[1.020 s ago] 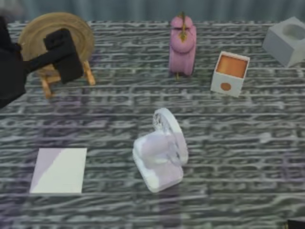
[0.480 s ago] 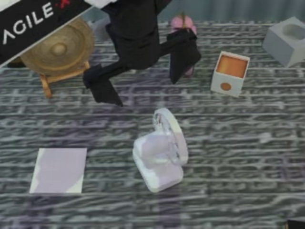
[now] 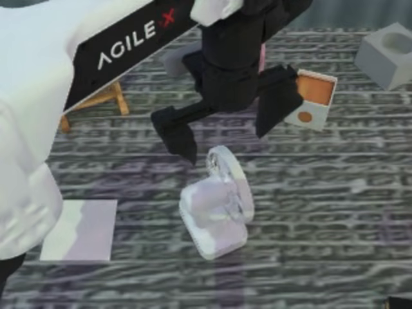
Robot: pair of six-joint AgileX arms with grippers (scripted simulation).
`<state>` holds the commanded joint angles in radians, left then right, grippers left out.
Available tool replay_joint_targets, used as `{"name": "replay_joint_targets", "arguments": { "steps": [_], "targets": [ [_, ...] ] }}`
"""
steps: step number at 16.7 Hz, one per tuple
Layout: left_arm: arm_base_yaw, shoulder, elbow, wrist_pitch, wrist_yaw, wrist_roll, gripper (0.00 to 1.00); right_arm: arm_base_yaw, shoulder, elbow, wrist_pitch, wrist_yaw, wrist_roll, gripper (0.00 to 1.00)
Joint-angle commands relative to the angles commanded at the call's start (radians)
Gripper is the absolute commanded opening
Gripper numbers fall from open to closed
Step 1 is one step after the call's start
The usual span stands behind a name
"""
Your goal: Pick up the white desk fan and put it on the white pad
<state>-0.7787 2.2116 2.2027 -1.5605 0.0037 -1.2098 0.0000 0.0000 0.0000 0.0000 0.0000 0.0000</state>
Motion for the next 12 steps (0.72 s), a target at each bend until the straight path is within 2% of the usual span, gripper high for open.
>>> {"name": "replay_joint_targets", "arguments": {
  "steps": [5,12],
  "targets": [
    [0.004,-0.004,-0.02,0.019,0.0,0.003,1.0,0.0,0.0,0.0,0.0,0.0,0.0,1.0],
    [0.002,-0.03,-0.239,0.208,0.0,0.002,1.0,0.0,0.0,0.0,0.0,0.0,0.0,1.0]
  ]
}}
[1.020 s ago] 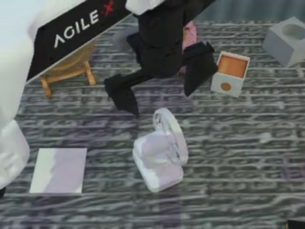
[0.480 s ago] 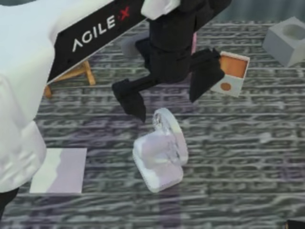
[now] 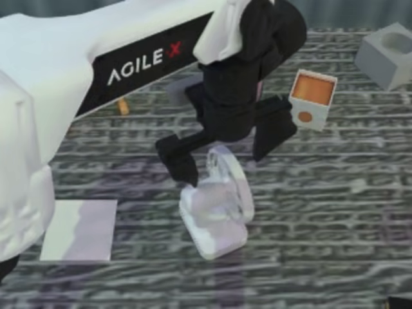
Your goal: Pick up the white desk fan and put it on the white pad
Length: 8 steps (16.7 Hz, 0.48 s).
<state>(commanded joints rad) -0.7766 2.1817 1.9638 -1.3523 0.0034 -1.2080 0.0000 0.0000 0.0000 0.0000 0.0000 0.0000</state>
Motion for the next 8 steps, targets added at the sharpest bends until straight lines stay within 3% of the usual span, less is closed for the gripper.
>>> {"name": "replay_joint_targets", "arguments": {
  "steps": [4,8],
  "targets": [
    [0.0,-0.001,-0.01,0.01,0.0,0.0,1.0,0.0,0.0,0.0,0.0,0.0,0.0,1.0],
    [0.0,-0.001,-0.01,0.01,0.0,0.0,0.7,0.0,0.0,0.0,0.0,0.0,0.0,1.0]
  ]
}}
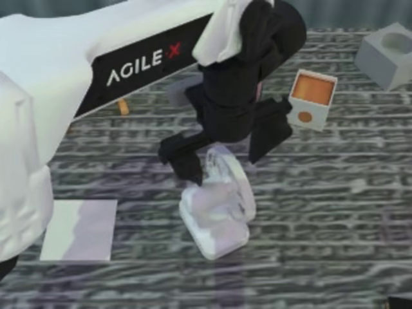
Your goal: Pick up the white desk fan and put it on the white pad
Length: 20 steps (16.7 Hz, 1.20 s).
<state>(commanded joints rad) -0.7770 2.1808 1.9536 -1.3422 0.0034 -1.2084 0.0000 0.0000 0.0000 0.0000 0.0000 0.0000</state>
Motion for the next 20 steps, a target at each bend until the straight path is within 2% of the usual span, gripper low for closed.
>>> {"name": "replay_joint_targets", "arguments": {
  "steps": [9,20],
  "targets": [
    [0.0,0.0,0.0,0.0,0.0,0.0,0.02,0.0,0.0,0.0,0.0,0.0,0.0,1.0],
    [0.001,-0.002,0.018,-0.017,0.0,0.0,0.0,0.0,0.0,0.0,0.0,0.0,0.0,1.0]
  ]
}}
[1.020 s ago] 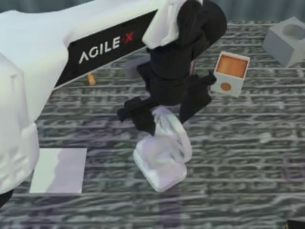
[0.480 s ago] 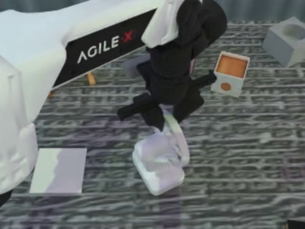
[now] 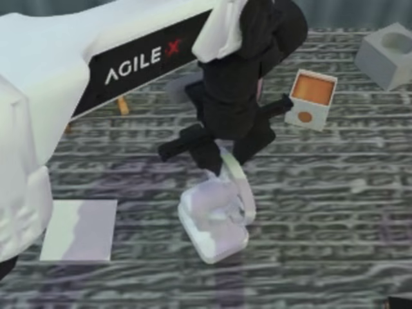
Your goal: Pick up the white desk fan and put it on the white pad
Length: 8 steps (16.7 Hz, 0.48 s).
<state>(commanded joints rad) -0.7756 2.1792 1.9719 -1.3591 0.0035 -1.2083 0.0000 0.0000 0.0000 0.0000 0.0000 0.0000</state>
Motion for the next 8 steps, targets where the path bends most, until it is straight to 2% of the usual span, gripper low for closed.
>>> {"name": "replay_joint_targets", "arguments": {
  "steps": [8],
  "targets": [
    [0.018,0.029,0.236,-0.203,0.0,-0.001,0.0,0.0,0.0,0.0,0.0,0.0,0.0,1.0]
  ]
}}
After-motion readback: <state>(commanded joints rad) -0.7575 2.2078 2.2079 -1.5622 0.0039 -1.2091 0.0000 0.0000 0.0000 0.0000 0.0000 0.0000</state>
